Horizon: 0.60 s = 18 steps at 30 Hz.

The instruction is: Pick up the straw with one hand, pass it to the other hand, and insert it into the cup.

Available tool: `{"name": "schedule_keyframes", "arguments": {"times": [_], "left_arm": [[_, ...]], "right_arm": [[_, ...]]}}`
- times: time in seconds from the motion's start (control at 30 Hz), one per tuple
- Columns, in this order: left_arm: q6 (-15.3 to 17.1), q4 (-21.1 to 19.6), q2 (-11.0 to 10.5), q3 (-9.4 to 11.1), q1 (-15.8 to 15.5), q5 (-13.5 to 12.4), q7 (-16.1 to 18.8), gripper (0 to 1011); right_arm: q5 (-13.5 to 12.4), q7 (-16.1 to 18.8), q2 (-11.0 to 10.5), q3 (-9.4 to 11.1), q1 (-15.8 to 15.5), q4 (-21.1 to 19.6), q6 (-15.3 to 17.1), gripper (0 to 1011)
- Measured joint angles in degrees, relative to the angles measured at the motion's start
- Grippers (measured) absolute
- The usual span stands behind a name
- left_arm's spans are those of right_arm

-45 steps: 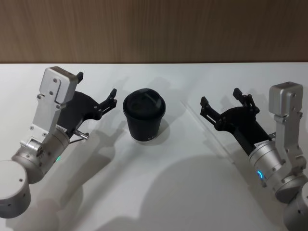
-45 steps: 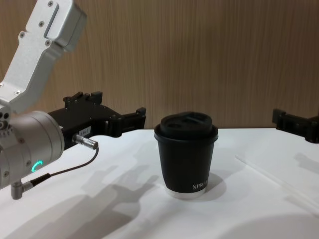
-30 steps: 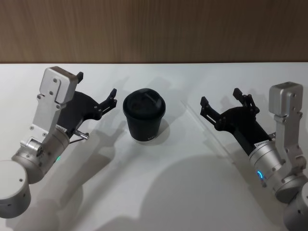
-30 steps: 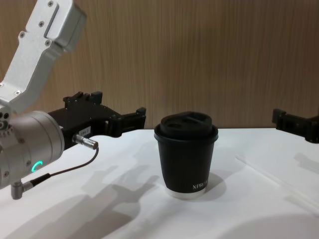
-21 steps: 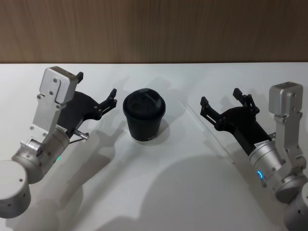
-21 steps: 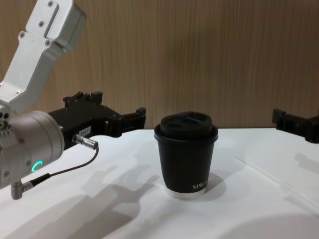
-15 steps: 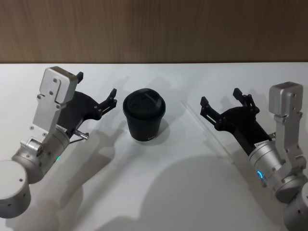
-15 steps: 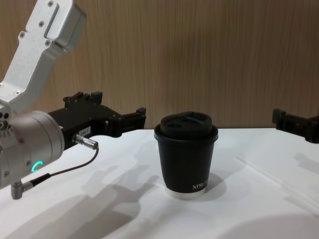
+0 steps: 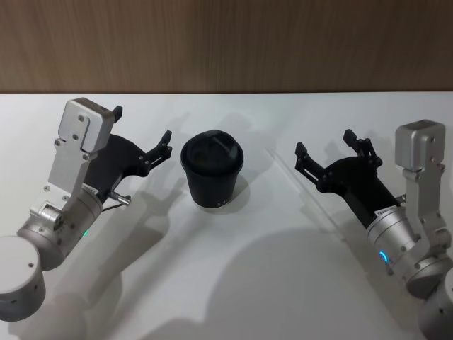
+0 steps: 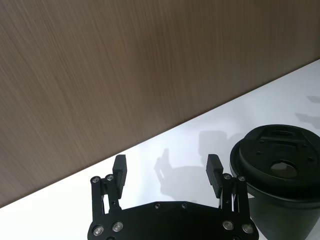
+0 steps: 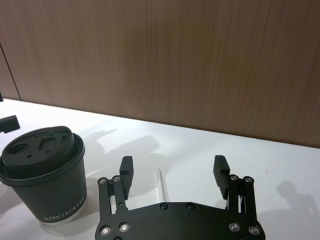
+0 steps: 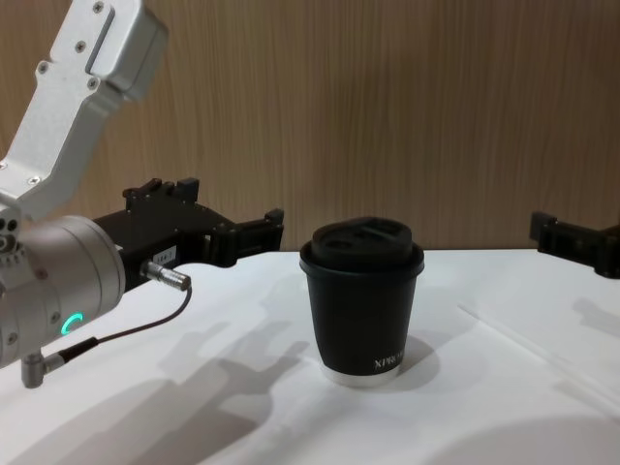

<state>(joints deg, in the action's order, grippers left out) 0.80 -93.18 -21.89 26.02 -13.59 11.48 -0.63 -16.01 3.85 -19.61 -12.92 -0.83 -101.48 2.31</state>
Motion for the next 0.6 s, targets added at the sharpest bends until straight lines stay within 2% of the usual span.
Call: {"name": "schedule_keyframes", "arguments": {"times": [0.27,0.53,0.57,0.6], "left_arm": [[0.0,0.0,0.0,0.0,0.0,0.0,0.0,1003],[0.0,0.0,0.0,0.0,0.0,0.0,0.0,1003],[0.0,0.0,0.0,0.0,0.0,0.0,0.0,1003],[0.0,0.0,0.0,0.0,0.0,0.0,0.0,1003]], "right_arm": [[1.9,0.1,-1.5,-0.3,-0.1,-1.8,2.4,1001],[4.1,0.4,-3.6,-1.0,-0.6,-5.1,8.4,1001],[4.4,0.6,-4.0,-1.3,-0.7,-5.8,9.9,1001],[4.4,0.6,-4.0,-1.3,-0.7,-5.8,9.9,1001]]}}
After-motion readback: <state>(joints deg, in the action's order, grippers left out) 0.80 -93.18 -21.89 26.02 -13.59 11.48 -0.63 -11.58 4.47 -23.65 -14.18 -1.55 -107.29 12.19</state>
